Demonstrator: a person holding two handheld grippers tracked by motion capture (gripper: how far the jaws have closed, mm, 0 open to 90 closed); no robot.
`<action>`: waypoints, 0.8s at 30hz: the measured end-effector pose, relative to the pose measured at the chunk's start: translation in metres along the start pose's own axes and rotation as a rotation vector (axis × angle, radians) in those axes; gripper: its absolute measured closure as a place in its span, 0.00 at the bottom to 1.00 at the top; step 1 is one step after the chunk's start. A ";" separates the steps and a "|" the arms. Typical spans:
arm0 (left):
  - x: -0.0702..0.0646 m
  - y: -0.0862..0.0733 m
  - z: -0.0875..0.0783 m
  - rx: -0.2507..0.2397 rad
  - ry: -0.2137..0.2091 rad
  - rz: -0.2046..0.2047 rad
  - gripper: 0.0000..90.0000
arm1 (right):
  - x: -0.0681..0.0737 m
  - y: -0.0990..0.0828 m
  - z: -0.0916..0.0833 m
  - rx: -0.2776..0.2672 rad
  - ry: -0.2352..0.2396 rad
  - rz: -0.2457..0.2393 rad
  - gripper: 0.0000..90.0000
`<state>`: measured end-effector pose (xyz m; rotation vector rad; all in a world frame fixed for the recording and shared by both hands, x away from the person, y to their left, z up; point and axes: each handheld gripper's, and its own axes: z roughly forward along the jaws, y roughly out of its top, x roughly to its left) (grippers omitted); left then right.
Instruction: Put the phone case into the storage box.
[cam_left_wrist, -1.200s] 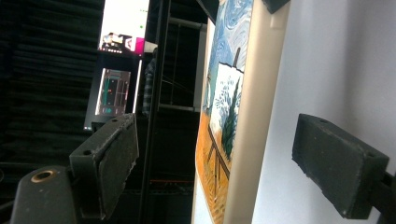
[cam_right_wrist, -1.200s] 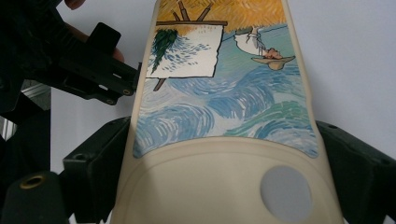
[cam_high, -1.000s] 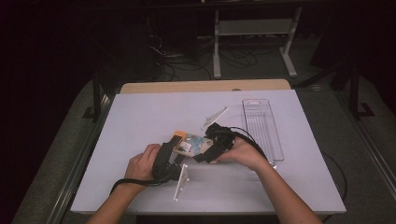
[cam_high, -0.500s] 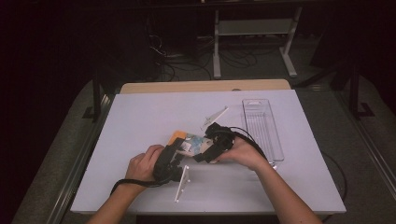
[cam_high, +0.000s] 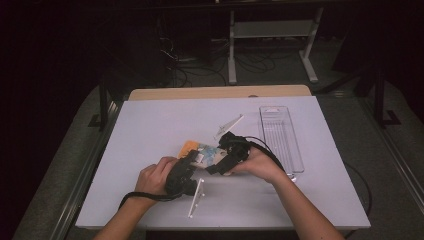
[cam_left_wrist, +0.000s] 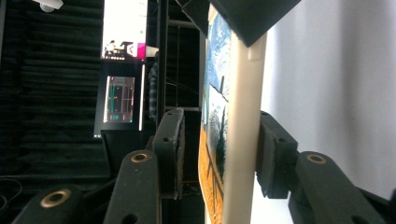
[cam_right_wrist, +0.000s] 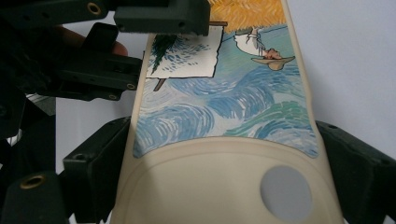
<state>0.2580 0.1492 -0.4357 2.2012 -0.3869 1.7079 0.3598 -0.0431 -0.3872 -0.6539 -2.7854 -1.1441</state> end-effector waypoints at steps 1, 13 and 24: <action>0.000 0.000 0.000 0.000 -0.002 0.002 0.66 | 0.000 0.000 0.000 -0.001 -0.001 -0.002 0.12; 0.001 0.002 0.000 0.003 -0.019 0.017 0.77 | -0.001 0.000 0.000 -0.008 0.003 -0.002 0.12; 0.001 0.003 -0.002 -0.001 -0.019 0.034 0.84 | 0.001 0.001 -0.002 -0.005 0.024 0.037 0.11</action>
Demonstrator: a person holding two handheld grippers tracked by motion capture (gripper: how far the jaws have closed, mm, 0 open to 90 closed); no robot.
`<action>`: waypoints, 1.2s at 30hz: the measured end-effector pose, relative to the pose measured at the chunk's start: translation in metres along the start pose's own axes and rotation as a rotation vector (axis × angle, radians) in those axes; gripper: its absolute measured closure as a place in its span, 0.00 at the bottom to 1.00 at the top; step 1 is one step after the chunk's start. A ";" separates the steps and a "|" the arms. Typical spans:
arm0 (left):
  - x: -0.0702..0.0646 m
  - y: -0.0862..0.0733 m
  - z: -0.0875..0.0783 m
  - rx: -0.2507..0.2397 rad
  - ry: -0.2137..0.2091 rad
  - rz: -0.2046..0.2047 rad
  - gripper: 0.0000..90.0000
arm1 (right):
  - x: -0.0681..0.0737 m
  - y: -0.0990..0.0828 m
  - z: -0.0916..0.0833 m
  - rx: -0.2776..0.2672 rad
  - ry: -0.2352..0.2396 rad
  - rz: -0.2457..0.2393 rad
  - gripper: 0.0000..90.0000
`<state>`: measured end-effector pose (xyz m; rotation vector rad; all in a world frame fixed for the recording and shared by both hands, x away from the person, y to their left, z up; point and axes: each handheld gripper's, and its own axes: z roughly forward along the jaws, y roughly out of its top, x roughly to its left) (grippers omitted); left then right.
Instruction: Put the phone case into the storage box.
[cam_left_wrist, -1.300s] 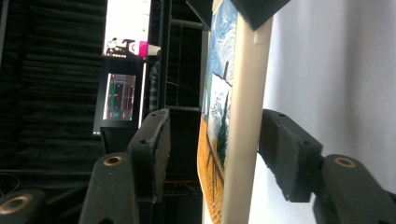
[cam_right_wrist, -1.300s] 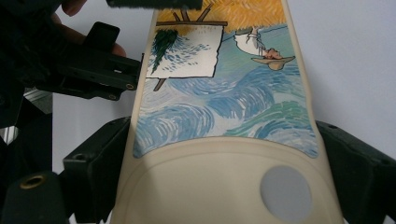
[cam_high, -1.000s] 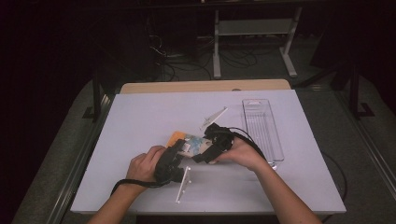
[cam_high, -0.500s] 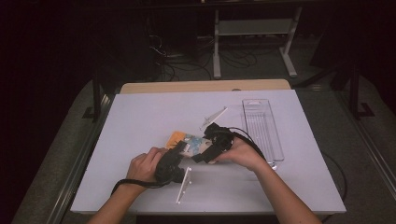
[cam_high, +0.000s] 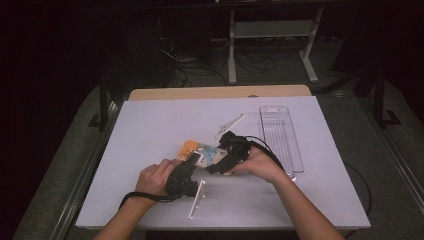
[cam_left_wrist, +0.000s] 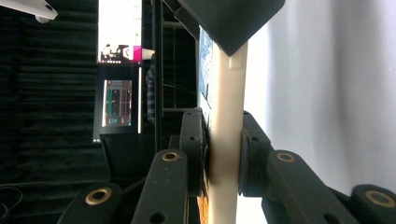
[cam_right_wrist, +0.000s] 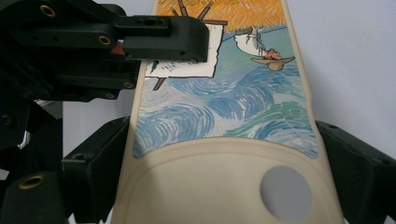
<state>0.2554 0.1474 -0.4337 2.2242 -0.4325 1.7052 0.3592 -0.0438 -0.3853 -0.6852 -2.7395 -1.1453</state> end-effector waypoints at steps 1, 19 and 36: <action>0.000 0.000 0.000 0.001 0.002 0.004 0.85 | 0.000 0.000 0.000 0.002 0.001 -0.001 0.11; 0.002 0.000 -0.003 0.006 0.023 0.039 0.88 | -0.001 -0.001 0.000 -0.011 0.023 -0.004 0.10; 0.006 -0.016 -0.004 0.062 0.025 0.024 0.88 | -0.002 -0.001 -0.020 -0.115 0.018 0.004 0.02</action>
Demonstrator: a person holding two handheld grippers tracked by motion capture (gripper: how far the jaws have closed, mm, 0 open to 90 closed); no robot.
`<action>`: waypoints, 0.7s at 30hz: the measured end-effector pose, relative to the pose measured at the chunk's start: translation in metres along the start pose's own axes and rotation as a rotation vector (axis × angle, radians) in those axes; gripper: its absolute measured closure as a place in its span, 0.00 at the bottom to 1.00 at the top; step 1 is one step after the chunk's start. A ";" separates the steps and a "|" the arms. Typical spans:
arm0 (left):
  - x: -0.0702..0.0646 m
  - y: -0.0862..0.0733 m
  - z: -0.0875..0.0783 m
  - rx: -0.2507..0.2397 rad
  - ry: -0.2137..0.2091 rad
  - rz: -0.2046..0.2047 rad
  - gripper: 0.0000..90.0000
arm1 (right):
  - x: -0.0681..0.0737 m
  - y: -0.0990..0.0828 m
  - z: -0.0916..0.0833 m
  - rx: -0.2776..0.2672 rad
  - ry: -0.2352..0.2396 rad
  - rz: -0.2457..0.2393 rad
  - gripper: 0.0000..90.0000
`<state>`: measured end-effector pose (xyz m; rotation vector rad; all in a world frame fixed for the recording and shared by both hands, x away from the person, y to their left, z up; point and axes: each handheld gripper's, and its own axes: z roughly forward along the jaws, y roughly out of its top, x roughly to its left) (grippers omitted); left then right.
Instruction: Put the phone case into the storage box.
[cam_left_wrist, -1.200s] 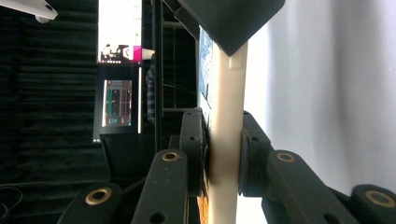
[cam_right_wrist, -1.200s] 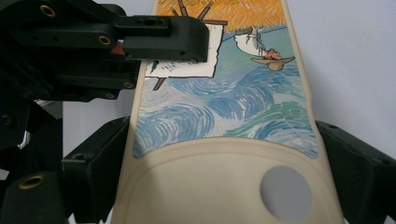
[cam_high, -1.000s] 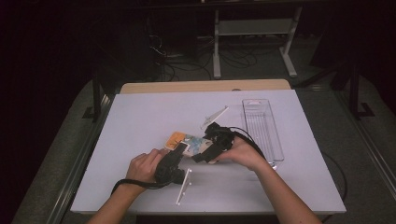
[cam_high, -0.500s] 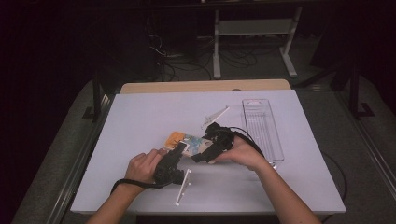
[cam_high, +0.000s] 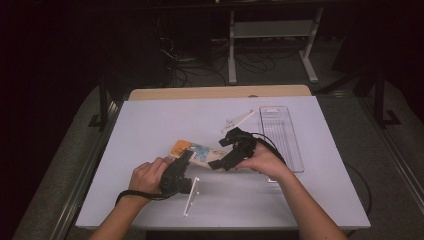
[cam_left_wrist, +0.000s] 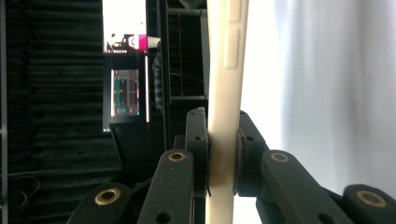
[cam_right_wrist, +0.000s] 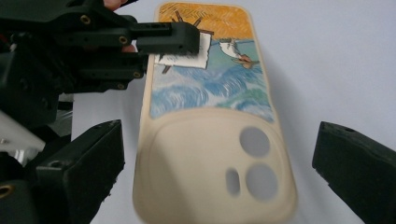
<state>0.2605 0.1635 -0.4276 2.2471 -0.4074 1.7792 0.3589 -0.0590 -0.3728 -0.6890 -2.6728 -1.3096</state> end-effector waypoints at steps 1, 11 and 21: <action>0.000 -0.002 0.000 0.008 0.001 -0.003 0.88 | 0.000 0.000 -0.002 -0.004 -0.003 -0.005 0.02; 0.004 -0.015 -0.001 0.049 -0.005 -0.031 0.88 | -0.002 -0.010 -0.020 -0.046 -0.057 -0.034 0.01; 0.005 -0.018 -0.001 0.060 -0.015 -0.043 0.88 | -0.004 -0.034 -0.040 -0.062 -0.102 -0.023 0.01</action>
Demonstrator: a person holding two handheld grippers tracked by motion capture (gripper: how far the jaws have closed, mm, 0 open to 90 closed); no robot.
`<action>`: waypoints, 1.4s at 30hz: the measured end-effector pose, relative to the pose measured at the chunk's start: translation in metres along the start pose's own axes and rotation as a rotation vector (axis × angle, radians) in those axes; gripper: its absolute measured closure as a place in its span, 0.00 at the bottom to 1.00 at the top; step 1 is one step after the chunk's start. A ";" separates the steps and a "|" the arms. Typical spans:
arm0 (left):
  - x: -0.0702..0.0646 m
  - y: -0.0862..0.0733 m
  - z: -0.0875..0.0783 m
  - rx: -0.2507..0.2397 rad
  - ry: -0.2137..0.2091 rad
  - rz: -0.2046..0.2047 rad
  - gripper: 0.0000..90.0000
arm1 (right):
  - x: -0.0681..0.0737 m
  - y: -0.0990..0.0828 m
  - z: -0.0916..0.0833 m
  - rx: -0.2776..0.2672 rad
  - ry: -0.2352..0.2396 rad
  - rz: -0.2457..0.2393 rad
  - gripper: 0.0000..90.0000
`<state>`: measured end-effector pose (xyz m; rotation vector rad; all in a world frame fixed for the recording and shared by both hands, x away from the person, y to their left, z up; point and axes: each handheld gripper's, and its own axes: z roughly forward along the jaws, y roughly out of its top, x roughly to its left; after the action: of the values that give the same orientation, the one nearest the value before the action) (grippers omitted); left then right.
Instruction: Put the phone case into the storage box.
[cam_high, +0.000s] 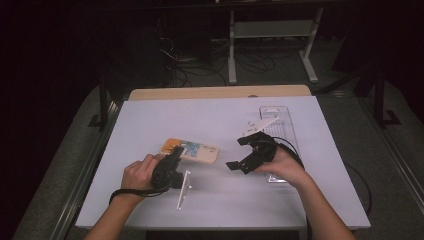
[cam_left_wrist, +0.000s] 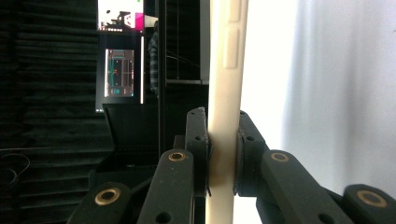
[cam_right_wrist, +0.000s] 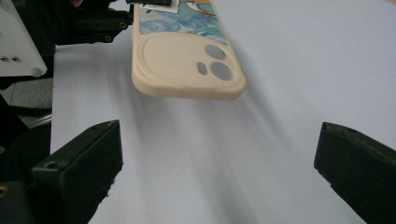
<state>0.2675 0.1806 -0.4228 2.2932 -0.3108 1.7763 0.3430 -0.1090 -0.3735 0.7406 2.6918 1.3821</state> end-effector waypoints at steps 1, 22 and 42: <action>0.000 0.000 0.000 0.000 0.000 0.000 0.88 | -0.001 -0.003 -0.002 -0.006 -0.002 0.005 0.01; 0.001 0.000 0.000 0.009 -0.009 -0.034 0.88 | -0.007 -0.028 -0.012 -0.059 -0.020 0.038 0.01; 0.011 -0.003 0.009 0.044 -0.109 -0.299 0.88 | -0.009 -0.030 -0.011 -0.057 -0.023 0.055 0.01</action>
<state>0.2796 0.1806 -0.4145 2.3264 0.0534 1.5298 0.3364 -0.1359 -0.3912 0.8255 2.6218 1.4467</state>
